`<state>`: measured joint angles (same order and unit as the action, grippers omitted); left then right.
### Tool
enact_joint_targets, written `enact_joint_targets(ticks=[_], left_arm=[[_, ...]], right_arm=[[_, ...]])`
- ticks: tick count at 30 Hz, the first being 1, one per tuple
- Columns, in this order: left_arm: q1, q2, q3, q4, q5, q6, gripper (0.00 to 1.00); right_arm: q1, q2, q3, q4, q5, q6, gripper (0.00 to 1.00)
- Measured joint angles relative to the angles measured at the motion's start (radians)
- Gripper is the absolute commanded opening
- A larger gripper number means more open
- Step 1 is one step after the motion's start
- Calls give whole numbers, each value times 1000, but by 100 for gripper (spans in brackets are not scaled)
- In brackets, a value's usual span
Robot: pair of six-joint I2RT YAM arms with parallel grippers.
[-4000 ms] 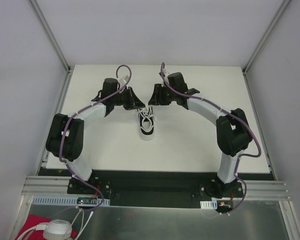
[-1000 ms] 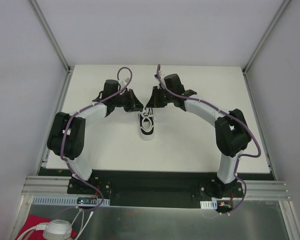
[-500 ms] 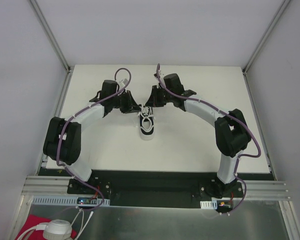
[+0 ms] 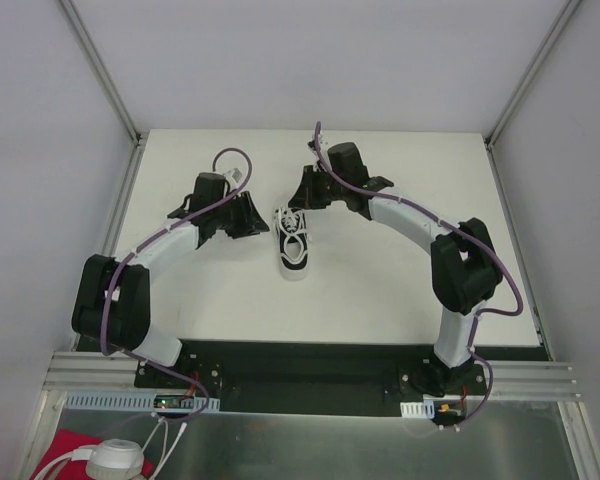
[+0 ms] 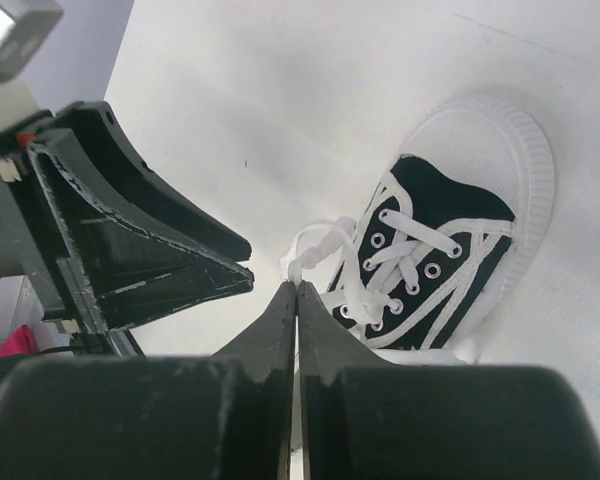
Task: Tie the shoes
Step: Wrap the shoelace around the shoelace.
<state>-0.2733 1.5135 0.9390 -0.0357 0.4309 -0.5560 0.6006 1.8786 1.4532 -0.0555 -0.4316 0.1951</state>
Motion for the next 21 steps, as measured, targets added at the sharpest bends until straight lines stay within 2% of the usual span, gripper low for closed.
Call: enact_joint_targets(ticks=[8, 12, 21], left_arm=[[-11, -6, -103, 16, -50, 1, 37], [-56, 72, -103, 56, -64, -11, 30], [-72, 182, -64, 117, -86, -17, 31]], right_arm=[[0, 0, 7, 5, -3, 7, 1], [0, 0, 7, 7, -4, 12, 1], [0, 0, 7, 7, -8, 15, 1]])
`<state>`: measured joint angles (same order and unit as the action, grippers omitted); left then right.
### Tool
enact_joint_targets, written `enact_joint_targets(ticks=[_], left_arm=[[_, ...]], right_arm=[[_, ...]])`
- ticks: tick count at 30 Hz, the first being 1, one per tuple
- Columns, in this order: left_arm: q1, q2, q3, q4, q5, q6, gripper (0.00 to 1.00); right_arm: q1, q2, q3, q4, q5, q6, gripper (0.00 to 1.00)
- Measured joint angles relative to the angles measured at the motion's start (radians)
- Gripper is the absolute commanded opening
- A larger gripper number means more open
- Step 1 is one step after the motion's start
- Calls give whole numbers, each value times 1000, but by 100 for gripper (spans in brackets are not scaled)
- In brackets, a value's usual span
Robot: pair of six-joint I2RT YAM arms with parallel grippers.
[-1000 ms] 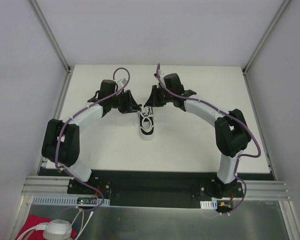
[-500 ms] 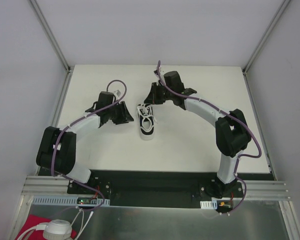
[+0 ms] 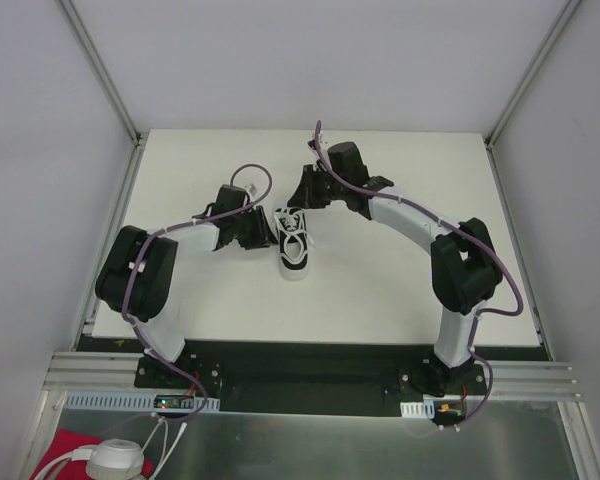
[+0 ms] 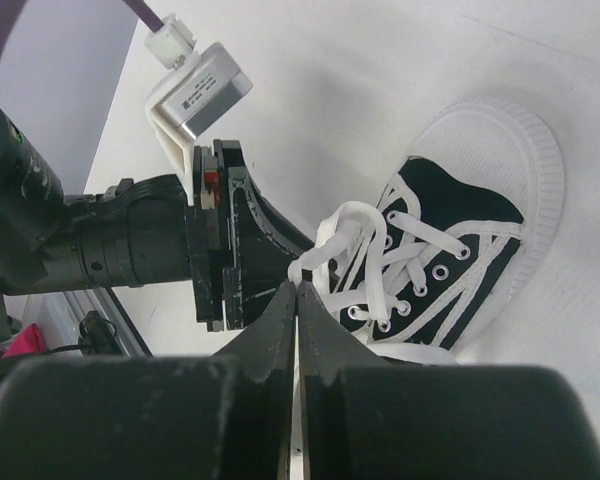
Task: Tie the shoes
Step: Wrap the shoelace around the shoelace.
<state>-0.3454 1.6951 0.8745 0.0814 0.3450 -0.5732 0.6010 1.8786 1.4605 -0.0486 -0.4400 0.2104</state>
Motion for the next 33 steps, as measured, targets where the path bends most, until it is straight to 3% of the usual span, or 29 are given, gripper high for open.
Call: enact_joint_targets(ticks=[6, 11, 12, 22, 33], left_arm=[[1, 56, 46, 38, 2, 0, 27], [2, 111, 76, 55, 9, -8, 8], [2, 116, 81, 56, 10, -9, 0], [2, 118, 85, 66, 12, -13, 0], [2, -58, 35, 33, 4, 8, 0]], right_arm=[[0, 0, 0, 0, -10, 9, 1], [0, 0, 0, 0, -13, 15, 1], [0, 0, 0, 0, -13, 15, 1], [0, 0, 0, 1, -17, 19, 1], [0, 0, 0, 10, -18, 33, 1]])
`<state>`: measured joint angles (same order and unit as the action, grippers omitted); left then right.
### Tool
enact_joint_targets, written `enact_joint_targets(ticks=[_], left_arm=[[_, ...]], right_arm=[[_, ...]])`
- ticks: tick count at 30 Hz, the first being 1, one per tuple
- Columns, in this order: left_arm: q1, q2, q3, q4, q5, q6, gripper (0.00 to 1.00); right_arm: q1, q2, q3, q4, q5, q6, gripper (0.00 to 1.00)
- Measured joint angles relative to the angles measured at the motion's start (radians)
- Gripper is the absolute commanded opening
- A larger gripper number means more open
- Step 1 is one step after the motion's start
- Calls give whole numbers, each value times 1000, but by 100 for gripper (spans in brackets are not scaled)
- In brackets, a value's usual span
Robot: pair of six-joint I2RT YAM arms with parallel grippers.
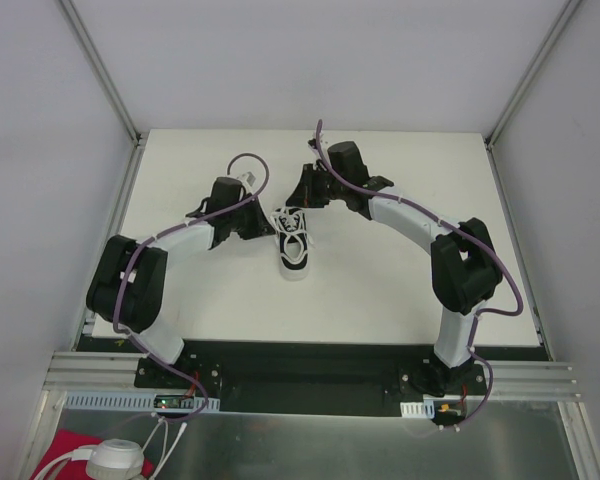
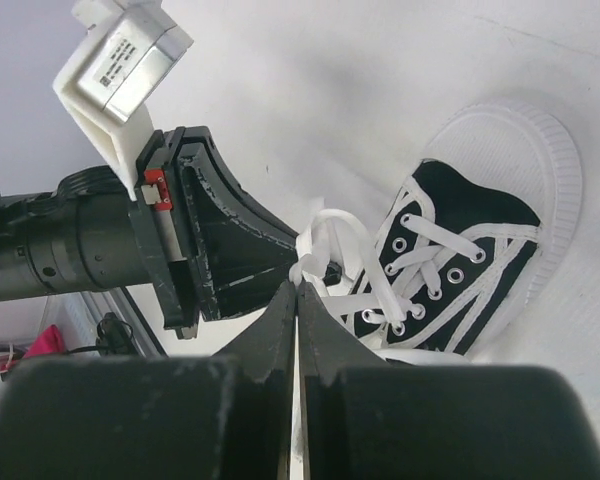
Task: Tie the shoes
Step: Wrap the shoelace around the shoelace.
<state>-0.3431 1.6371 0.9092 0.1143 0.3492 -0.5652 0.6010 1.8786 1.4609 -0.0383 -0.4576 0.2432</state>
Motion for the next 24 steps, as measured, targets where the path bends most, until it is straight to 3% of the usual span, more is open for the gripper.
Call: enact_joint_targets(ticks=[5, 16, 17, 20, 21, 24], left_arm=[[0, -36, -13, -48, -22, 13, 0], [0, -50, 88, -355, -23, 144, 0], [0, -52, 88, -362, -23, 146, 25], [0, -52, 88, -402, -28, 156, 59], [0, -52, 88, -411, -34, 155, 67], [0, -60, 88, -431, -61, 151, 70]], right_arm=[[0, 0, 0, 14, -1, 4, 1], [1, 0, 0, 21, -10, 4, 1], [2, 0, 0, 21, -11, 4, 1], [3, 2, 0, 25, -11, 4, 1], [3, 4, 0, 29, -13, 4, 1], [4, 14, 0, 34, -19, 4, 1]])
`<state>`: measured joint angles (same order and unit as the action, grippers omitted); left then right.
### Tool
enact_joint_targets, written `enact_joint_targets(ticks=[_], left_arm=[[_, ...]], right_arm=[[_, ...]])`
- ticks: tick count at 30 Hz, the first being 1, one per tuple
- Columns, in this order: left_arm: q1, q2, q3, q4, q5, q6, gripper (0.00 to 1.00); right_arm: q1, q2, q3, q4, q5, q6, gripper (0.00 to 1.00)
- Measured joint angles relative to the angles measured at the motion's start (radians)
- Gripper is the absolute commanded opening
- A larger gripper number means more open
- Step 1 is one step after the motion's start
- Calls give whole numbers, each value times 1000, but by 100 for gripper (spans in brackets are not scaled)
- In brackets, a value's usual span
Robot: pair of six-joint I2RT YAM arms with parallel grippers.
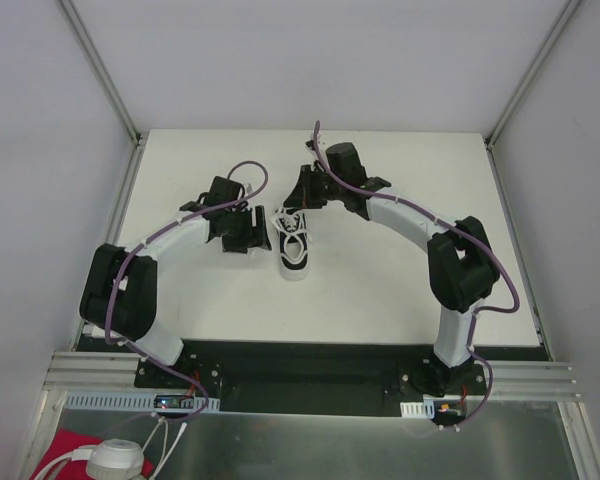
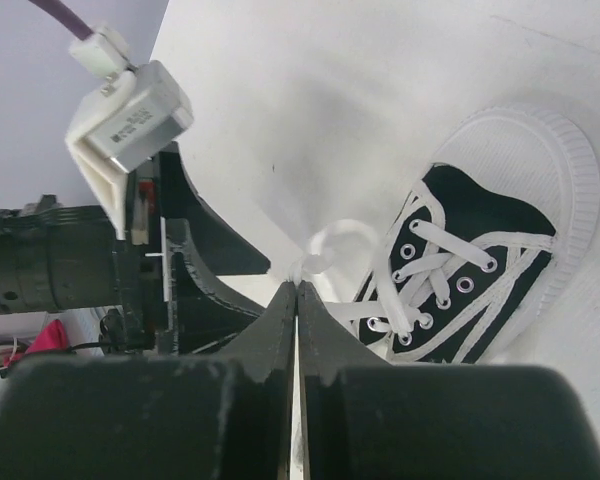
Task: Tie the shoes
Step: Wrap the shoelace around the shoelace.
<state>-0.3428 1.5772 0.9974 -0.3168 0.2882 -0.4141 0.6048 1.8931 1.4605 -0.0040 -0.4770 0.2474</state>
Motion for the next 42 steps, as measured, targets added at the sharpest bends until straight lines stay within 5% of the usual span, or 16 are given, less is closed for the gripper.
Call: enact_joint_targets(ticks=[10, 16, 31, 42], left_arm=[[72, -129, 82, -6, -22, 24, 68], [75, -120, 106, 129, 96, 71, 74], [74, -24, -16, 511, 326, 71, 69], [74, 24, -43, 628, 362, 86, 59]], right_arm=[[1, 10, 0, 0, -10, 0, 1], [1, 16, 0, -2, -13, 3, 1], [1, 16, 4, -2, -34, 7, 1], [-8, 33, 6, -5, -28, 7, 1]])
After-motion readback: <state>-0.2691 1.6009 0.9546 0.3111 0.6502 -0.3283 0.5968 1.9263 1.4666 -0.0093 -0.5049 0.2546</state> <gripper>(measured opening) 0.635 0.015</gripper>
